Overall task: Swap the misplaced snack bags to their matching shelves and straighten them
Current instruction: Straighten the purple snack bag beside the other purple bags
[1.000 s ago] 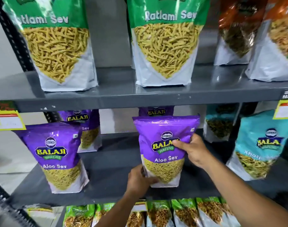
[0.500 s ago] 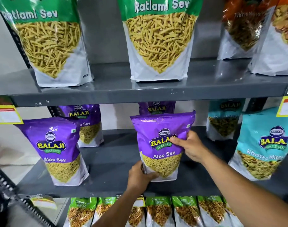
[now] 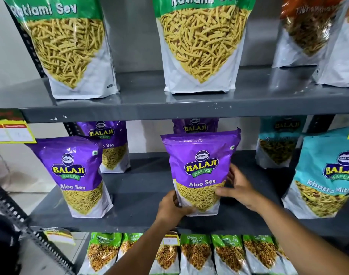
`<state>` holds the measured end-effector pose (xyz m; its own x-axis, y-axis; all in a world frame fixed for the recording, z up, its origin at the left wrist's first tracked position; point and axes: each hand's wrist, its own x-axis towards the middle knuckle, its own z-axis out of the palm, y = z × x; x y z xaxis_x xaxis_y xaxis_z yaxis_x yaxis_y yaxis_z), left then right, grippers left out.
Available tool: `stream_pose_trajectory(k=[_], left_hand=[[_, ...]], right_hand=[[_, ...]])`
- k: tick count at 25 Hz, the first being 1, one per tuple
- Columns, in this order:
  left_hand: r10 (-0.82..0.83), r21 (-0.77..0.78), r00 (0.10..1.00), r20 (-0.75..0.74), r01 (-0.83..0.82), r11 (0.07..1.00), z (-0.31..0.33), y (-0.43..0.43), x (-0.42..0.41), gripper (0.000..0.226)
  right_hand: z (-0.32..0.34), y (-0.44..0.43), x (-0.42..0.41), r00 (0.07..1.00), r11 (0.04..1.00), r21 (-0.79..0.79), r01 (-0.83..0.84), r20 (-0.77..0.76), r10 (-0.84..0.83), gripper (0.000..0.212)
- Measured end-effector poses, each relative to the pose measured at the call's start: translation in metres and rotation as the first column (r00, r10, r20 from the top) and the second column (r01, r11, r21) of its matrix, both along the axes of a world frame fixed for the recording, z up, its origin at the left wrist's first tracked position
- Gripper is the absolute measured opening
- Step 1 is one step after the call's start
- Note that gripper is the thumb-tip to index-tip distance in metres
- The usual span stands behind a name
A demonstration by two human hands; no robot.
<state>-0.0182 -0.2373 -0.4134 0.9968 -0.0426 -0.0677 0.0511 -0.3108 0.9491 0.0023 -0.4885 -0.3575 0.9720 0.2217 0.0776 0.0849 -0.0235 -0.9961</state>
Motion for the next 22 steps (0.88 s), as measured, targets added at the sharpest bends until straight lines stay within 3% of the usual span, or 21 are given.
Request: stream_pose_trajectory(k=[3,7,12,19,20,22], left_hand=[[-0.048,0.026,0.998,-0.031,0.048,0.998,-0.003,0.007,0.007,0.056],[-0.099,0.150,0.995,-0.033,0.103,0.983,-0.003,0.012,0.013,0.048],[-0.114,0.189,0.993,-0.035,0.119,0.975,0.001,0.012,0.011,0.046],[-0.112,0.228,0.993,-0.019,0.114,0.967,0.013,0.011,0.003,0.049],[-0.124,0.255,0.992,-0.013,0.123,0.959,0.021,0.010,-0.002,0.051],[-0.127,0.357,0.992,-0.008,0.122,0.926,0.042,0.013,-0.017,0.060]], right_hand=[[-0.027,-0.016,-0.013,0.999,0.927,-0.375,-0.029,-0.039,0.016,0.124],[-0.051,-0.004,-0.016,1.000,0.832,-0.555,-0.004,-0.021,-0.009,0.093],[-0.061,0.008,-0.017,0.993,0.818,-0.563,0.116,0.037,-0.116,0.077],[-0.053,0.013,-0.025,0.993,0.820,-0.561,0.109,0.018,-0.119,0.082],[-0.048,0.014,-0.031,0.990,0.816,-0.562,0.136,0.039,-0.138,0.088],[-0.034,0.017,-0.047,0.934,0.777,-0.518,0.357,0.191,-0.302,0.091]])
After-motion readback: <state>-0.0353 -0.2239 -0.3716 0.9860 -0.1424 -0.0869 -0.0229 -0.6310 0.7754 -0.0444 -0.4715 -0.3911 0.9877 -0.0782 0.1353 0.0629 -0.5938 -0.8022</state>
